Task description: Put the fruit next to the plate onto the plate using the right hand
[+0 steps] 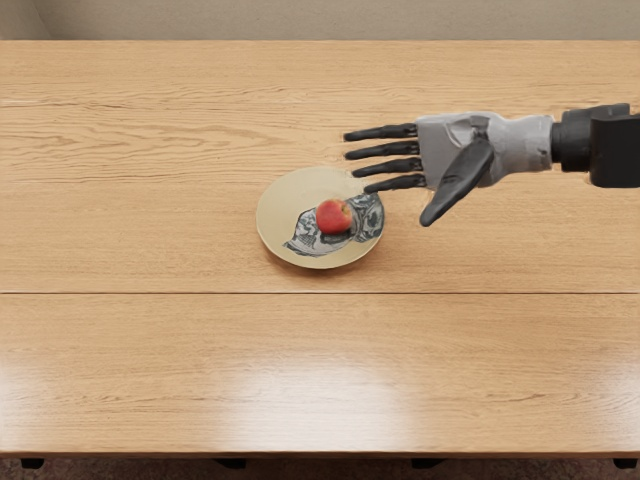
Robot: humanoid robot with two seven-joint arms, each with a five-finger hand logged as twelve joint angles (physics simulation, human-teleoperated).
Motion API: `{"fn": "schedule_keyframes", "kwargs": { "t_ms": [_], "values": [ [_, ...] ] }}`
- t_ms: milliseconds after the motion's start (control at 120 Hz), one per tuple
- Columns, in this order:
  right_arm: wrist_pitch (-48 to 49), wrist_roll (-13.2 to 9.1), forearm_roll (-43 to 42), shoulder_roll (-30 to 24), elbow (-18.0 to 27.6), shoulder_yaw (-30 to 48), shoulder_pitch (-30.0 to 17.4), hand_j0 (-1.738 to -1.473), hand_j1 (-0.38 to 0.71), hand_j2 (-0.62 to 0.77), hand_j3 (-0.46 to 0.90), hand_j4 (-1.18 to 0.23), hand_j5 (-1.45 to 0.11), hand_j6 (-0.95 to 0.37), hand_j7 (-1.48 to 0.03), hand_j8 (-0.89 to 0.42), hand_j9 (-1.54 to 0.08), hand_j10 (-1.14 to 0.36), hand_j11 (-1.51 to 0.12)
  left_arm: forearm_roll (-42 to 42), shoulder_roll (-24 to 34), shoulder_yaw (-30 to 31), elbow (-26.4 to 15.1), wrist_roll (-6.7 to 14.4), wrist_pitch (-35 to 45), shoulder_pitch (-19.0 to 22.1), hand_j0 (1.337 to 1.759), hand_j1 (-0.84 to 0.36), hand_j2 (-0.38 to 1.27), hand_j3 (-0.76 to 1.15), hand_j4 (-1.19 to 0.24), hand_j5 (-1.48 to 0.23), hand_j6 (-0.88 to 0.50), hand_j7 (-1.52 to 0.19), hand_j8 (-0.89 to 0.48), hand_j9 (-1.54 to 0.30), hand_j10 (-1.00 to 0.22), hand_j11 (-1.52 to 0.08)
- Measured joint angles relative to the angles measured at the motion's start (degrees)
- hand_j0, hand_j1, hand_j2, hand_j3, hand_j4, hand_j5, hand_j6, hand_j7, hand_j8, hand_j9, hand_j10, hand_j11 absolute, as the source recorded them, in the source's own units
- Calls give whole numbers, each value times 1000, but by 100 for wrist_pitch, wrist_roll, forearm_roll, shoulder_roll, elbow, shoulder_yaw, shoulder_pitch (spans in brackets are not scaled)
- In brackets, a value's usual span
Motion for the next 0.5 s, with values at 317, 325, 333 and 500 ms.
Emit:
{"fn": "schedule_keyframes", "kwargs": {
  "t_ms": [317, 325, 333, 500],
  "values": [
    [265, 0, 1442, -1365, 103, 218, -1225, -1658, -291, -9, 0, -46, -63, -45, -63, -45, -63, -46, -63, 1, 0, -1, 0, 0, 0, 0, 1658, 73, 46, 0, -230, -299, -230, -299, -230, -299, -230, -299],
    [266, 0, 1452, -1381, 103, 218, -1241, -1658, -292, -9, 0, -46, -62, -44, -63, -45, -62, -46, -62, 1, 0, -1, 0, 0, 0, 0, 1658, 73, 46, 0, -230, -299, -230, -299, -230, -299, -230, -299],
    [267, 0, 1462, -1397, 103, 218, -1256, -1658, -292, -9, 0, -45, -62, -44, -62, -45, -62, -46, -62, 1, 0, -1, 0, 0, 0, 0, 1658, 73, 46, 0, -230, -299, -230, -299, -230, -299, -230, -299],
    [277, 0, 1553, -1541, 130, 224, -1405, -1658, -296, -9, 0, -41, -57, -39, -57, -40, -57, -41, -57, 0, 0, -2, 0, 0, 0, 0, 1658, 73, 46, 0, -230, -299, -230, -299, -230, -299, -230, -299]
  ]
}}
